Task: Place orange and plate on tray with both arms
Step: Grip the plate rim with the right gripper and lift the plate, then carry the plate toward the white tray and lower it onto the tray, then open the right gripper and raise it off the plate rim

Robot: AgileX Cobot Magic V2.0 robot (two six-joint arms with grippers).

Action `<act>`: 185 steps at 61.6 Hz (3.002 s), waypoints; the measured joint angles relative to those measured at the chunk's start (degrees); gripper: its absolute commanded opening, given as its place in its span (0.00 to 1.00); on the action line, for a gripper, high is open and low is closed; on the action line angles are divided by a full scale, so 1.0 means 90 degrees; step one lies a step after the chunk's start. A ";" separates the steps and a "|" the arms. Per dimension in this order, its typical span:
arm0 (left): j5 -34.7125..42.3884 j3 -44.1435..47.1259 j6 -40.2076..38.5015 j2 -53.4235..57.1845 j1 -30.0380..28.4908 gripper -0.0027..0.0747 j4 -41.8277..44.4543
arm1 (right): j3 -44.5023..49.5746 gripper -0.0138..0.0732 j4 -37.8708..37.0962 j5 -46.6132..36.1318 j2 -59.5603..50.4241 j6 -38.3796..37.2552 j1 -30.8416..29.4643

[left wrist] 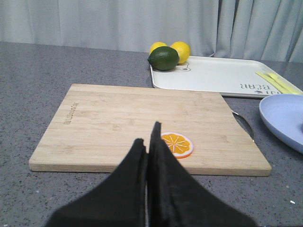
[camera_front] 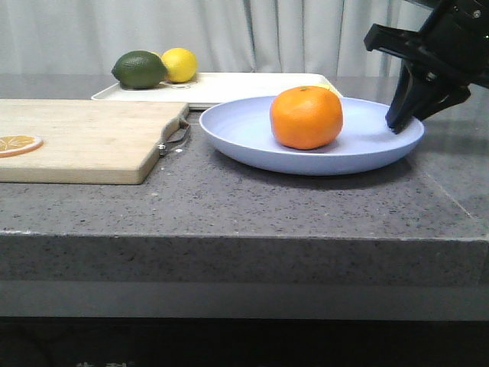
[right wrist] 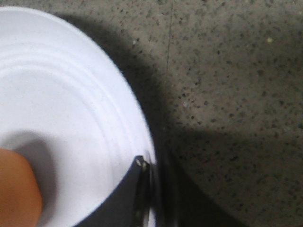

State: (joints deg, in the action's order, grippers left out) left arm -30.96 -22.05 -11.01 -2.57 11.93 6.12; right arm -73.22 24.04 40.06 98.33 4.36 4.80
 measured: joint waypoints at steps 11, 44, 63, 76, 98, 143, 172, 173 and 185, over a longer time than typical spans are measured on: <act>0.0000 0.0000 0.0000 0.0000 0.0000 0.01 0.0000 | -0.0028 0.09 0.0179 0.0062 0.0000 0.0000 0.0000; 0.0000 0.0000 0.0000 0.0000 0.0000 0.01 0.0000 | -0.2988 0.09 0.1266 0.1567 0.1318 -0.0057 -0.0043; 0.0000 0.0000 0.0000 0.0000 0.0000 0.01 0.0000 | -0.6304 0.09 0.1224 0.2035 0.3243 -0.0882 0.0025; 0.0000 0.0000 0.0000 0.0000 0.0000 0.01 0.0000 | -0.8442 0.09 0.0656 0.2091 0.4661 -0.1725 0.0241; 0.0000 0.0000 0.0000 0.0000 0.0000 0.01 0.0000 | -0.9260 0.09 0.0548 0.1699 0.5684 -0.2185 0.0280; 0.0000 0.0000 0.0000 0.0000 0.0000 0.01 0.0000 | -0.9304 0.36 0.0587 0.1315 0.5856 -0.2225 0.0311; 0.0000 0.0000 0.0000 0.0000 0.0000 0.01 0.0000 | -0.9529 0.46 0.0234 0.2000 0.5591 -0.2237 0.0253; 0.0000 0.0000 0.0000 0.0000 0.0000 0.01 0.0000 | -0.9573 0.43 0.0158 0.2102 0.5528 -0.2237 0.0237; 0.0000 0.0000 0.0000 0.0000 0.0000 0.01 0.0000 | -1.0166 0.07 -0.0522 0.3306 0.4800 -0.2160 0.0097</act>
State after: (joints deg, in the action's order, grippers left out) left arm -30.96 -22.05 -11.01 -2.57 11.93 6.12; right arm -164.72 19.34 69.82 141.54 -15.08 5.67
